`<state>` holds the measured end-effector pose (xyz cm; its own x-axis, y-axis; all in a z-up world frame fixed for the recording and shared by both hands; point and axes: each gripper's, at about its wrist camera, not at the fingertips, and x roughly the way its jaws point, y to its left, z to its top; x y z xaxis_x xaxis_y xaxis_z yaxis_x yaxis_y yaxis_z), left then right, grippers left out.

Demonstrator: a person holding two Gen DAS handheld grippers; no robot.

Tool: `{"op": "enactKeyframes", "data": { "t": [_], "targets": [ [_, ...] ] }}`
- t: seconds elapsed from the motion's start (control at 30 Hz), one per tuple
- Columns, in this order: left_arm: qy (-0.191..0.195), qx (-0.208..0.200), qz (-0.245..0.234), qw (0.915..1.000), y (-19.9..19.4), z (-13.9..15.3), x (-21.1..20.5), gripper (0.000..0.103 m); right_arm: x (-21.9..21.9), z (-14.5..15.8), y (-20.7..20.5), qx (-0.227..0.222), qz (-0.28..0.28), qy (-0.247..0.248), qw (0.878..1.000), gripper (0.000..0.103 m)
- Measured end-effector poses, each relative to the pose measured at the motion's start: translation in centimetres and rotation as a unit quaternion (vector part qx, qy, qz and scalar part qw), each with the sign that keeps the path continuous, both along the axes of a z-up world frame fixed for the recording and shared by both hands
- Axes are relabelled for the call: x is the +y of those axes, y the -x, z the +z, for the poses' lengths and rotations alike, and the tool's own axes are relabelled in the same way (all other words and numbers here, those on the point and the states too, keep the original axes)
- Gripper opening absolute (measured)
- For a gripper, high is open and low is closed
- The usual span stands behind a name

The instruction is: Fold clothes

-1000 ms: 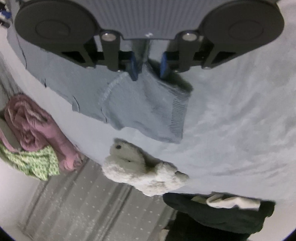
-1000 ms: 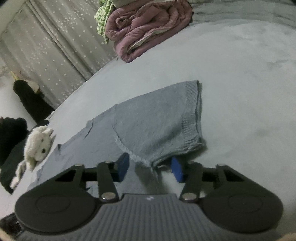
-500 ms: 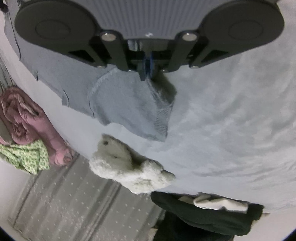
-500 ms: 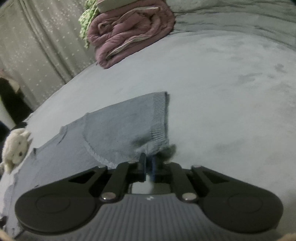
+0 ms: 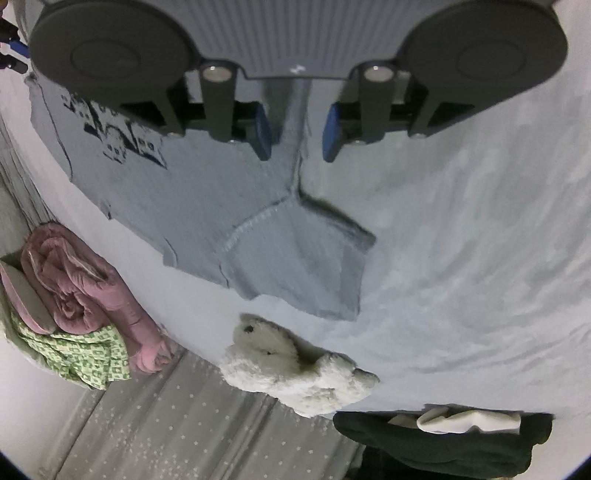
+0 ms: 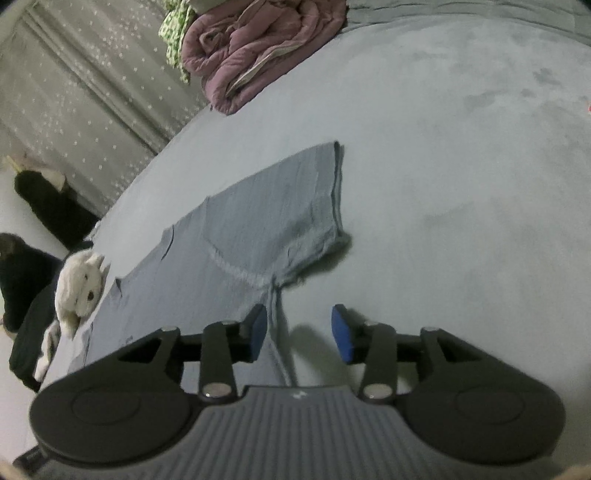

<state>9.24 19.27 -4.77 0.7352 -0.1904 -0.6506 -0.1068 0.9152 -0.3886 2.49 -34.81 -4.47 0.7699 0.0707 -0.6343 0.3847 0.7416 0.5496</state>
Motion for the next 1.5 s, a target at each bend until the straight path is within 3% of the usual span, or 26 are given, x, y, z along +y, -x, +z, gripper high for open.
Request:
{"op": "enactKeyframes", "data": {
  "t": [0.2, 0.43, 0.67, 0.8, 0.93, 1.13, 1.3, 1.5],
  "targets": [
    [0.026, 0.024, 0.008, 0.9993, 1.8, 0.4, -0.5, 0.041, 0.6, 0.3, 0.9, 0.026, 0.002, -0.013, 1.0, 0.045],
    [-0.005, 0.047, 0.004, 0.9989, 4.4, 1.3, -2.0, 0.044, -0.3, 0.5, 4.2, 0.05, -0.016, -0.088, 0.995, 0.045],
    [-0.03, 0.034, -0.023, 0.9987, 6.8, 2.5, -4.2, 0.065, -1.3, -1.5, 7.3, 0.001, -0.071, -0.185, 0.98, 0.049],
    [-0.042, 0.018, -0.037, 0.9982, 6.8, 2.3, -5.8, 0.068, -1.6, -1.7, 7.4, -0.018, -0.1, -0.22, 0.97, 0.055],
    [-0.049, -0.003, -0.049, 0.9976, 6.1, 2.3, -7.4, 0.069, -1.3, -1.2, 6.0, -0.024, -0.109, -0.189, 0.976, 0.055],
    [-0.032, -0.028, -0.064, 0.9971, 5.0, 1.9, -9.6, 0.07, -1.8, -1.9, 2.9, -0.039, -0.142, -0.198, 0.969, 0.055],
    [-0.06, -0.032, -0.087, 0.9939, 4.1, 1.3, -11.1, 0.072, -2.6, -2.5, 0.2, -0.066, -0.168, -0.197, 0.964, 0.055],
    [-0.063, -0.026, -0.098, 0.9929, 3.1, 1.0, -11.4, 0.074, -2.4, -2.4, -3.0, -0.078, -0.17, -0.15, 0.971, 0.054]
  ]
}}
